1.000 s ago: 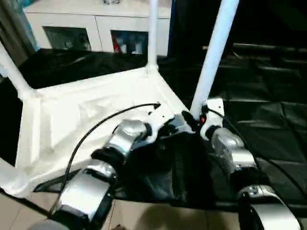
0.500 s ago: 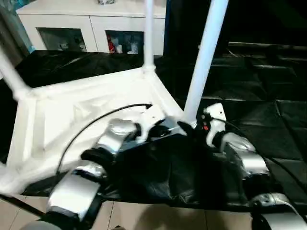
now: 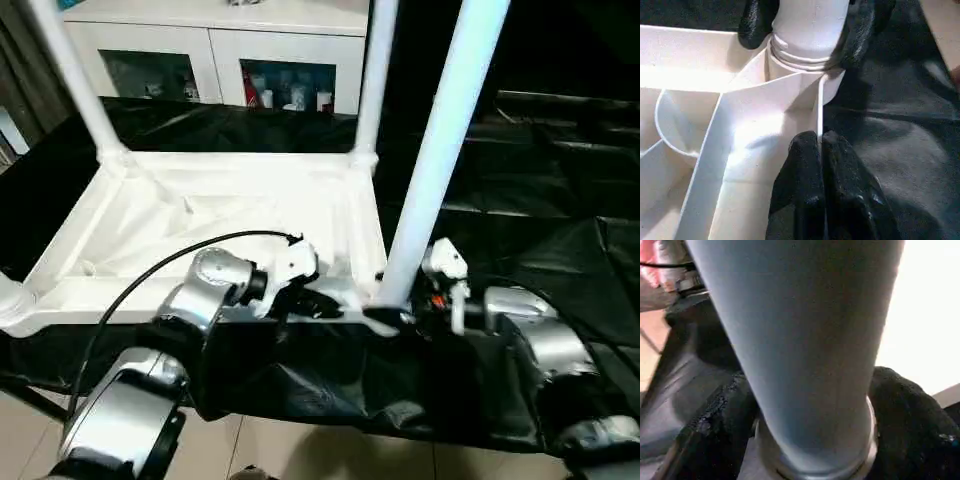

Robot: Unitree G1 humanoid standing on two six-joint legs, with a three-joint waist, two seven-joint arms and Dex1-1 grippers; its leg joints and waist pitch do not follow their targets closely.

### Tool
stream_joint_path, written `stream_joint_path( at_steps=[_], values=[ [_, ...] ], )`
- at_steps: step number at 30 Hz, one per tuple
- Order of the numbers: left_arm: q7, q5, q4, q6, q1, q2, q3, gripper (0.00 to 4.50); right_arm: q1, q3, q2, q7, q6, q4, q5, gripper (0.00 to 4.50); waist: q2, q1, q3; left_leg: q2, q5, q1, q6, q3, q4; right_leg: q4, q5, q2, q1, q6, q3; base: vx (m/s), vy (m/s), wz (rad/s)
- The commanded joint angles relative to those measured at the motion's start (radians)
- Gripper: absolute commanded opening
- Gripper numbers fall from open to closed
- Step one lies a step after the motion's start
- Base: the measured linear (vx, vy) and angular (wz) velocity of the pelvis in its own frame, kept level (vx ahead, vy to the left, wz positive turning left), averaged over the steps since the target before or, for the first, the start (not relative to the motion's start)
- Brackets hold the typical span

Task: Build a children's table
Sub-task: Rotate leg to tighten

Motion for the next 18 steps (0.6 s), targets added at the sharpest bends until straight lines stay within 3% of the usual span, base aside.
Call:
stream_joint_path(
  at_steps=[1,3,6,10,13,18],
  values=[
    [-0.034,-0.032,-0.015,0.013,0.016,-0.008,-0.007,0.0,0.004,0.012,-0.008,0.019,0.011,-0.012,0.002,3.21,-0.018,0.003,-0.057,0.077,-0.187,0.01,0.084,-0.033,-0.069,-0.074,-0.27,-0.092,0.05,-0.213,0.062,0.0,0.0,0.0],
    [-0.045,-0.042,-0.038,0.029,0.025,-0.002,-0.008,0.0,0.001,0.014,-0.001,0.029,0.023,-0.014,0.012,3.02,-0.022,0.003,-0.057,0.078,-0.184,0.01,0.078,-0.033,-0.07,-0.074,-0.275,-0.091,0.05,-0.21,0.062,0.0,0.0,0.0],
    [-0.036,-0.054,-0.053,0.038,0.032,-0.003,-0.003,0.0,0.003,0.021,0.021,0.026,0.036,-0.023,0.021,2.78,-0.019,0.003,-0.057,0.078,-0.174,0.01,0.078,-0.033,-0.07,-0.071,-0.255,-0.09,0.048,-0.216,0.062,0.0,0.0,0.0],
    [0.003,-0.06,-0.062,0.043,0.035,-0.022,0.013,0.0,0.022,0.018,0.05,-0.001,0.049,-0.038,0.031,2.65,-0.023,0.002,-0.056,0.077,-0.176,0.01,0.077,-0.033,-0.069,-0.072,-0.268,-0.091,0.049,-0.211,0.062,0.0,0.0,0.0],
    [0.113,-0.027,-0.023,0.022,0.018,-0.047,0.026,0.0,0.032,-0.007,0.103,-0.113,0.067,-0.018,0.025,2.62,-0.024,0.001,-0.053,0.076,-0.188,0.01,0.068,-0.034,-0.071,-0.077,-0.308,-0.091,0.047,-0.195,0.063,0.0,0.0,0.0],
    [0.285,0.009,0.032,0.025,-0.015,-0.082,0.036,0.0,0.01,-0.045,0.174,-0.345,0.039,0.078,-0.037,2.62,-0.026,-0.018,-0.048,0.072,-0.254,0.019,0.019,-0.041,-0.078,-0.096,-0.439,-0.096,0.039,-0.156,0.063,0.0,0.0,0.0]
  ],
)
